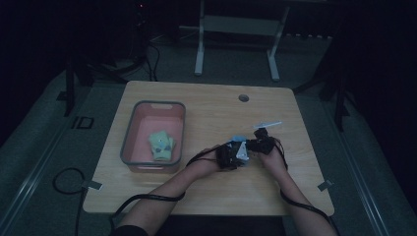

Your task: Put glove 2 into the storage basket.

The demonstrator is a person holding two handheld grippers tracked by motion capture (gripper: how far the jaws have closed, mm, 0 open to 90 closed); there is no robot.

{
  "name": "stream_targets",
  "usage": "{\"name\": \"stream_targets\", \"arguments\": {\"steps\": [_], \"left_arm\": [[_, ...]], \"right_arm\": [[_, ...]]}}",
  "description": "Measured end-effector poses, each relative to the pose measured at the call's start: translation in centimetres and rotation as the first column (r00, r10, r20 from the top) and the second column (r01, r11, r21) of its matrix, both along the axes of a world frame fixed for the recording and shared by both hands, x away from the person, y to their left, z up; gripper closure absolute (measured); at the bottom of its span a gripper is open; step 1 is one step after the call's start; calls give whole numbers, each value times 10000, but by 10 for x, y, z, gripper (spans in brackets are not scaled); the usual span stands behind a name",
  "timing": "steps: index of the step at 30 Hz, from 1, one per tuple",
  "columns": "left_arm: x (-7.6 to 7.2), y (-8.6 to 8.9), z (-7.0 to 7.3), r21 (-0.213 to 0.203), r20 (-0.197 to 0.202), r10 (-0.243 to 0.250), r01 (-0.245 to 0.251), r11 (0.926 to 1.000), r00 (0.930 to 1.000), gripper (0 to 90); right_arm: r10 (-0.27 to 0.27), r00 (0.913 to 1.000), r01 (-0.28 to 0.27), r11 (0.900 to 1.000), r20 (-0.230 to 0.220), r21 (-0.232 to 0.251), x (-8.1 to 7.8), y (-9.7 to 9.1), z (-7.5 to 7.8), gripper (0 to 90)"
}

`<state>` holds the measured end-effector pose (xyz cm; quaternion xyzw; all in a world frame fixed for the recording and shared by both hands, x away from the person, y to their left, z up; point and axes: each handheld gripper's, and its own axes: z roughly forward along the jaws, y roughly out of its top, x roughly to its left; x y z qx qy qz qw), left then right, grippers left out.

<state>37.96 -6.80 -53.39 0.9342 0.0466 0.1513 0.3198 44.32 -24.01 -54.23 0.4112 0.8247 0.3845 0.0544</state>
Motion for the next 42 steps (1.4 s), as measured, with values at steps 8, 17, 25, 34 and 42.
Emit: {"name": "stream_targets", "arguments": {"steps": [8, 17, 25, 34, 42], "left_arm": [[-3, 10, 19, -7, 199, 117, -117, 9999, 9997, 772], [-7, 28, 45, 59, 703, 230, -235, 9997, 9973, 772], [-11, 45, 64, 287, 1060, 304, -337, 9990, 9939, 772], [-12, 64, 82, 518, 1354, 431, -505, 9974, 9898, 773], [-14, 84, 95, 567, 1454, 679, -769, 9954, 9870, 773]], "right_arm": [[281, 9994, -282, 9996, 203, 69, -2, 7, 20, 819], [640, 9966, -667, 9964, 520, 514, -3, 19, 52, 825], [1014, 9915, -1072, 9917, 812, 706, -2, 38, 75, 825], [1388, 9842, -1471, 9865, 1098, 718, 0, 61, 95, 827], [1648, 9780, -1765, 9805, 1279, 867, 4, 81, 107, 827]]}}
